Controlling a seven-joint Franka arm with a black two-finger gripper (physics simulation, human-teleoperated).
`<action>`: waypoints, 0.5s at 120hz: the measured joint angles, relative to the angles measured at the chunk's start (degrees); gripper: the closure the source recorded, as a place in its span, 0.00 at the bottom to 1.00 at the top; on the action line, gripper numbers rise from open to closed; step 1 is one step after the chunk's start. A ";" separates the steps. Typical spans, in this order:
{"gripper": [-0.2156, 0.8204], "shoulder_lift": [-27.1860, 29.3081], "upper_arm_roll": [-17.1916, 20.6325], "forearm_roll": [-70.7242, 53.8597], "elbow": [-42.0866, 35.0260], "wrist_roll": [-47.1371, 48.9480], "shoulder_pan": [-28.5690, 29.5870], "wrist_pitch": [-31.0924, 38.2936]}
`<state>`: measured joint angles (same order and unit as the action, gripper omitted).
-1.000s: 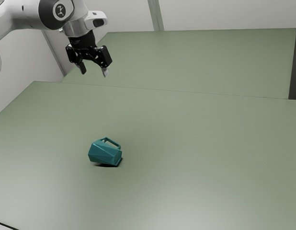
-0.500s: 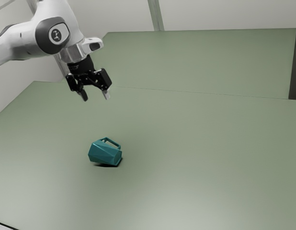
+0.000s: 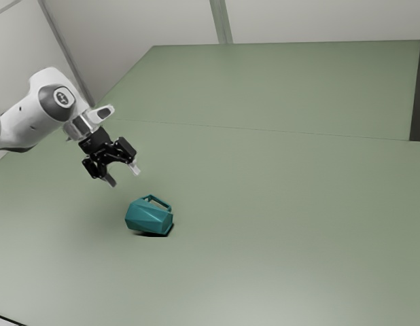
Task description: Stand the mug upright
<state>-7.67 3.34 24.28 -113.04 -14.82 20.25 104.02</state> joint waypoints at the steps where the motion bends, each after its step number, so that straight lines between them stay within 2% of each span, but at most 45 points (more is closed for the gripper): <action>1: 0.21 -0.24 0.00 0.11 -0.03 -0.49 0.24 -0.03; 24: 0.21 -3.71 0.01 4.01 -0.16 -12.90 4.29 -0.40; 60: 0.21 -7.00 0.26 11.17 -2.40 -30.25 4.42 -0.98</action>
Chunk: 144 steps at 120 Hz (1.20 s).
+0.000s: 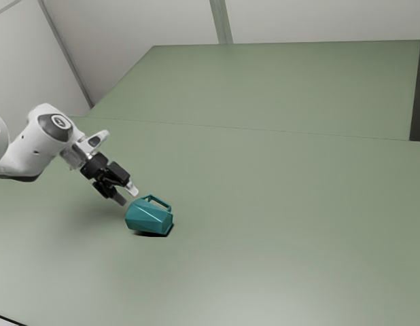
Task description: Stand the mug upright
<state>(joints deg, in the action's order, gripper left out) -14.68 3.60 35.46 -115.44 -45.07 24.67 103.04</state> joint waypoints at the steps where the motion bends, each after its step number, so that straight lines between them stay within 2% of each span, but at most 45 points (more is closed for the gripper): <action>1: 0.21 -0.07 0.00 0.19 -0.04 -0.38 -0.01 -0.02; 31: 0.23 -1.08 0.11 3.98 -1.83 -9.57 -0.10 -1.16; 89: 0.78 -0.58 0.35 7.47 -2.71 -19.50 -0.07 -3.30; 114: 0.90 0.28 1.47 7.58 -2.71 -21.98 0.04 -3.64; 132: 0.93 1.73 2.36 7.43 -2.80 -23.28 0.00 -3.21; 144: 0.94 4.67 5.09 5.98 -3.74 -23.93 -0.31 -0.39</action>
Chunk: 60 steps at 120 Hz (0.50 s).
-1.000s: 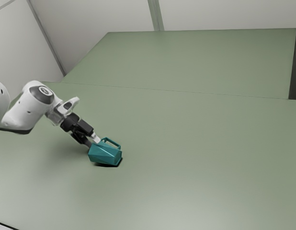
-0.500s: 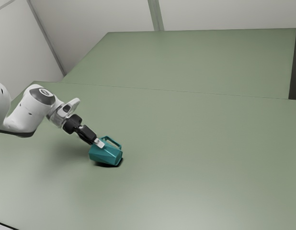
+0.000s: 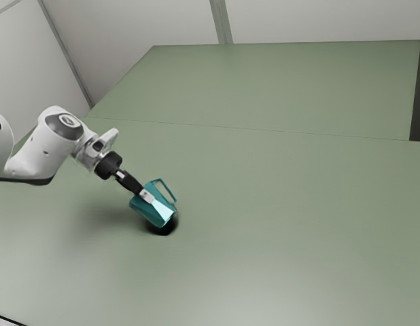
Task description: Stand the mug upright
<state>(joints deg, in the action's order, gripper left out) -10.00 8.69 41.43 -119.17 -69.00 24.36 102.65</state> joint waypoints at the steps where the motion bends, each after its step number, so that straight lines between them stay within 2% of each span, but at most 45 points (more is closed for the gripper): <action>1: 0.94 0.33 0.30 -0.15 -0.12 -0.04 -0.02 0.34; 28: 0.95 4.04 7.83 -12.03 -1.81 2.32 -0.44 13.35; 41: 0.95 4.70 9.65 -21.70 -2.53 6.70 -0.44 18.36; 60: 0.95 8.63 12.96 -32.56 -6.26 14.82 -0.06 23.96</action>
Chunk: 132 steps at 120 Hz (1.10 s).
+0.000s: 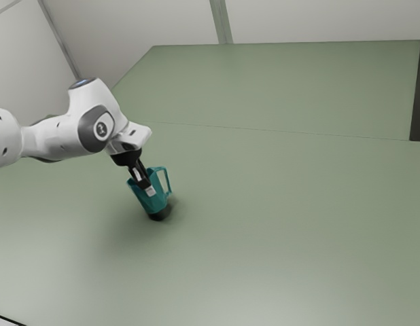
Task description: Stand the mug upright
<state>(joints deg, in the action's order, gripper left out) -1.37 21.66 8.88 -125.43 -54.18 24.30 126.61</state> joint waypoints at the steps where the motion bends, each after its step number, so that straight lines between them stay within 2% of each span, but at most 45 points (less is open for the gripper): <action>1: 0.95 0.20 0.10 -0.38 -0.20 0.42 -0.08 0.24; 29: 0.95 3.57 2.27 -6.52 -4.69 11.74 -2.69 5.03; 67: 0.95 4.02 4.13 -8.45 -7.80 24.36 0.82 7.80; 101: 0.95 3.92 4.70 -8.69 -9.08 31.87 -0.70 9.38; 107: 0.90 3.90 4.76 -8.54 -9.33 32.74 -0.64 9.60; 122: 0.63 3.90 4.95 -8.12 -9.50 34.37 -0.26 9.88; 132: 0.49 3.93 5.02 -8.02 -9.50 35.29 -0.13 9.99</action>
<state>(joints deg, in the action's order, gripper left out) 2.56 26.67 0.86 -134.93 -18.90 24.17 136.60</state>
